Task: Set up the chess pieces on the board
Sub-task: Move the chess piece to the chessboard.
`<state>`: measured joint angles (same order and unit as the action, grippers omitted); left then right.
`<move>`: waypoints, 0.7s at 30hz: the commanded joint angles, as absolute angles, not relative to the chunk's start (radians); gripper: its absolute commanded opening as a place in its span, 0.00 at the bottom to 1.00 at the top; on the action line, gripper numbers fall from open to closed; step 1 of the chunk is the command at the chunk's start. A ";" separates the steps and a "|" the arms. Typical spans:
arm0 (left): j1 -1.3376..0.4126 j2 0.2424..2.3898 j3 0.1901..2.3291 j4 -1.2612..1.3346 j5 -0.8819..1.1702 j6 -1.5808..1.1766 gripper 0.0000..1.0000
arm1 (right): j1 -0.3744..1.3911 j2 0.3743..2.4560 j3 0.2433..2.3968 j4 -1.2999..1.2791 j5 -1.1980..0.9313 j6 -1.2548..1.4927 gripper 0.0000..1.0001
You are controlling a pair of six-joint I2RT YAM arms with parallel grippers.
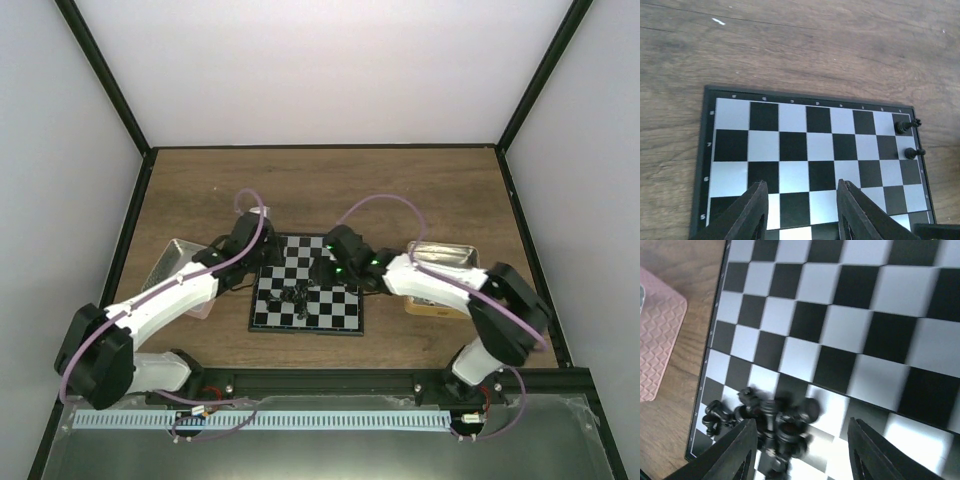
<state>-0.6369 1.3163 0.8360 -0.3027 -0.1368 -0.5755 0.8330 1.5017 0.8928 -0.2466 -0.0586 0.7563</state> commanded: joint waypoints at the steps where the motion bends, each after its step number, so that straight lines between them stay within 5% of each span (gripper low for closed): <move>1: -0.599 1.242 0.778 -0.230 -0.139 -0.629 0.40 | 0.888 1.652 1.021 -0.314 -0.078 0.719 0.50; 21: -0.551 1.216 0.716 -0.192 -0.072 -0.616 0.41 | 0.911 1.800 1.148 -0.532 0.109 0.705 0.29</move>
